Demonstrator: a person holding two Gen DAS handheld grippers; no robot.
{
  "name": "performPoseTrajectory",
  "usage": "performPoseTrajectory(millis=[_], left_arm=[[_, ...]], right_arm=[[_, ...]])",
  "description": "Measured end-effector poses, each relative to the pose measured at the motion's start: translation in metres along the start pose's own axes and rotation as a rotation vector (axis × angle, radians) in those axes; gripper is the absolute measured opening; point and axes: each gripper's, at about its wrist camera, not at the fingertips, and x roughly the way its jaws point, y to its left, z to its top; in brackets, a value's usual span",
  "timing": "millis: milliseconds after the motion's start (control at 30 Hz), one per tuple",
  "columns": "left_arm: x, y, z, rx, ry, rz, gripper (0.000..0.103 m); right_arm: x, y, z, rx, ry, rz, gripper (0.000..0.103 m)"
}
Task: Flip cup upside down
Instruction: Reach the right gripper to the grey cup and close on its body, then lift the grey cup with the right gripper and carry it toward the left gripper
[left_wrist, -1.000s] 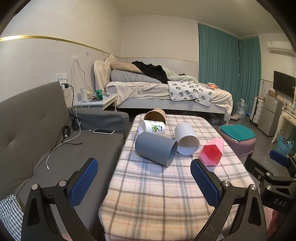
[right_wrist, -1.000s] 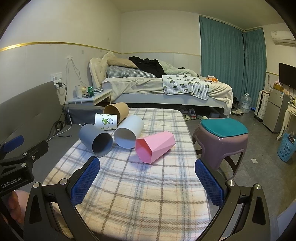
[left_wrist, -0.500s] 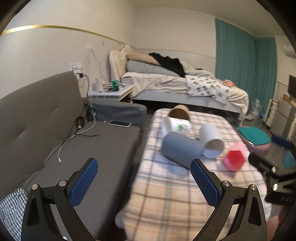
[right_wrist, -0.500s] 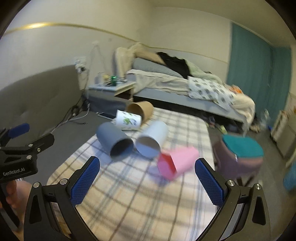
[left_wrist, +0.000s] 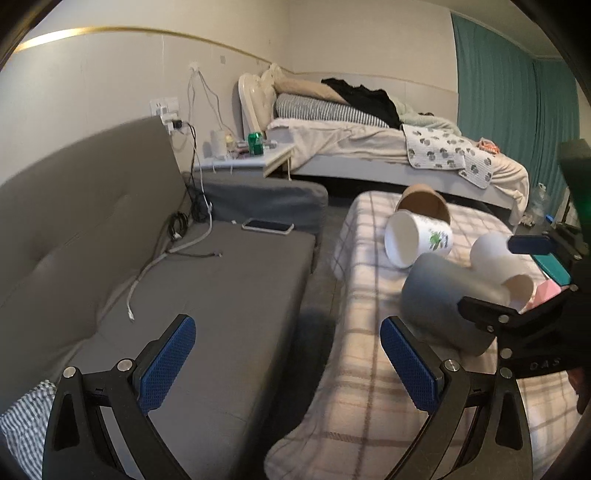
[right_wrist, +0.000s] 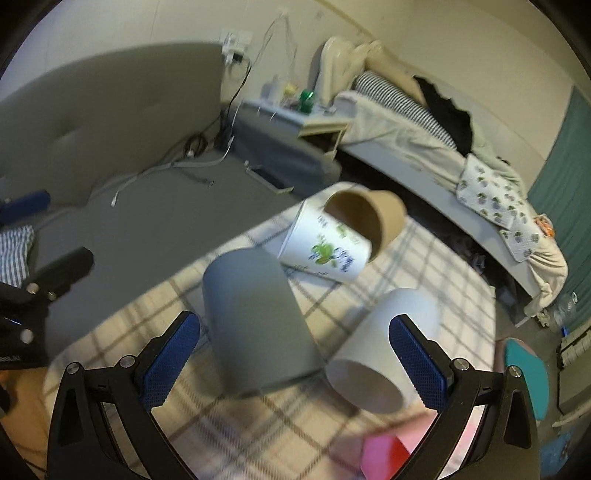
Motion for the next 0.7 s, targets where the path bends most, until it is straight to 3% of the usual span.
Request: performPoseTrajectory(millis=[200,400,500,700], left_arm=[[0.020,0.007,-0.007,-0.015,0.068,-0.004,0.103],[0.023,0.010,-0.009,-0.019,0.081,-0.004,0.103],[0.019,0.012,-0.009,-0.038,0.082,-0.009,0.103],[-0.001,0.003,-0.007,-0.037,0.049,-0.035,0.103]], right_arm=[[0.039,0.013,0.007,-0.074,0.063,0.051,0.095],[0.064,0.025,0.008,-0.113,0.141,0.073,0.077],[0.058,0.023,0.008,-0.083,0.138,0.060,0.077],[0.006,0.017,-0.006,0.069,0.100,0.031,0.076]])
